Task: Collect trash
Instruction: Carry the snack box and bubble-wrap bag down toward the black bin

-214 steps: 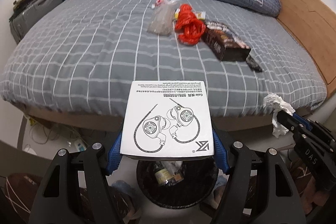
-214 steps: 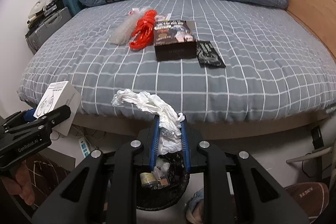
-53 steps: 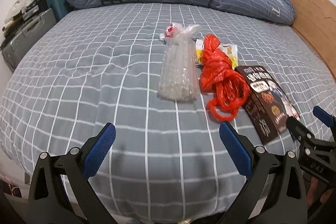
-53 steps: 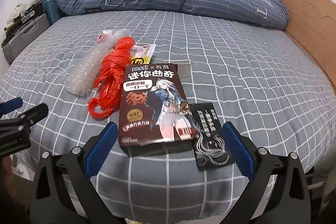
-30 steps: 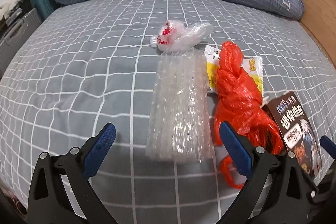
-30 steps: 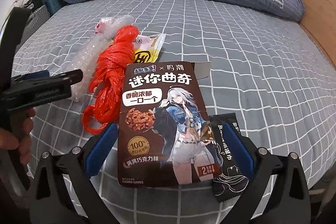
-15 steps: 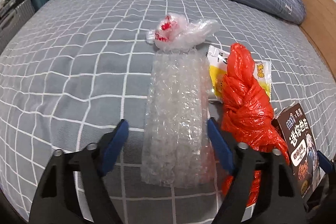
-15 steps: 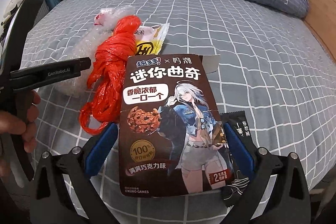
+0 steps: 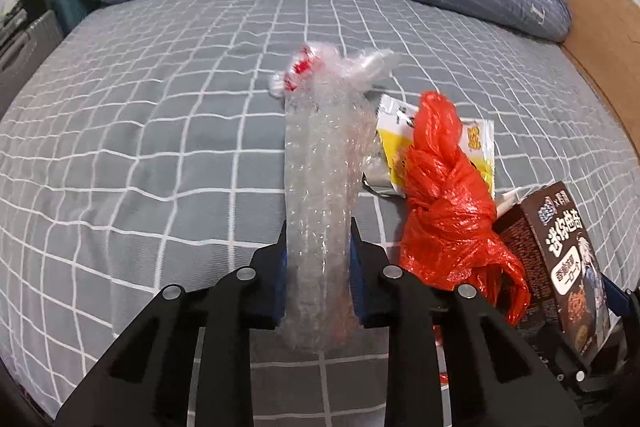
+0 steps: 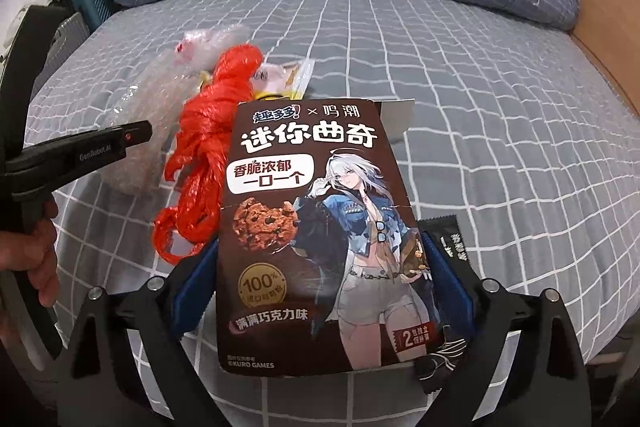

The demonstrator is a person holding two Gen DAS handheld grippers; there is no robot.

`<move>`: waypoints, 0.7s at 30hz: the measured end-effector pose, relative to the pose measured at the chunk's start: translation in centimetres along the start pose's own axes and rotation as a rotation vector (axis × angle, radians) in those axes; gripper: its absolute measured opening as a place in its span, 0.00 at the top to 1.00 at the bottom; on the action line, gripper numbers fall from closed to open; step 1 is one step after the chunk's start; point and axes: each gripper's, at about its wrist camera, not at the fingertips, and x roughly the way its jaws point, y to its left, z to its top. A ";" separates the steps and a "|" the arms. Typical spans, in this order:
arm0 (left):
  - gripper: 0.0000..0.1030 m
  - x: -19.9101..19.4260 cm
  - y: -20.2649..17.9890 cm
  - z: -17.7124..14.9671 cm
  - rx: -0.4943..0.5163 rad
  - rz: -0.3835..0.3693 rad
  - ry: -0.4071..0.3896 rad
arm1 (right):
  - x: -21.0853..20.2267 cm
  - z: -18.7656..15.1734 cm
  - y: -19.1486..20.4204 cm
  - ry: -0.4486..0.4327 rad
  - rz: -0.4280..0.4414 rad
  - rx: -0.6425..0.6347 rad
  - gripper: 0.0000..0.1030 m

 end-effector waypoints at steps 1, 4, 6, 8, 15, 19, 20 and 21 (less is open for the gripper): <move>0.76 -0.2 0.1 0.0 -0.003 -0.001 -0.002 | -0.2 0.1 -0.1 -0.006 0.000 0.002 0.13; 0.76 -1.2 0.0 0.1 -0.008 -0.008 -0.016 | -0.9 0.3 -0.1 -0.027 -0.004 0.004 0.13; 0.76 -1.9 -0.4 0.0 -0.004 -0.015 -0.029 | -1.4 0.5 -0.1 -0.041 -0.008 0.003 0.13; 0.76 -2.8 -0.6 -0.1 0.007 -0.016 -0.044 | -1.9 0.6 -0.1 -0.056 -0.015 0.002 0.13; 0.76 -5.3 -1.2 -1.1 0.007 -0.023 -0.085 | -3.4 1.0 -0.2 -0.101 -0.021 -0.003 0.13; 0.76 -6.4 -1.1 -2.0 -0.007 -0.026 -0.095 | -3.9 1.0 -0.1 -0.113 -0.021 -0.006 0.13; 0.76 -6.6 -1.2 -2.2 -0.011 -0.027 -0.095 | -4.0 1.0 0.0 -0.114 -0.021 -0.008 0.13; 0.76 -6.7 -1.2 -2.4 -0.014 -0.027 -0.095 | -4.0 1.0 0.0 -0.115 -0.020 -0.011 0.13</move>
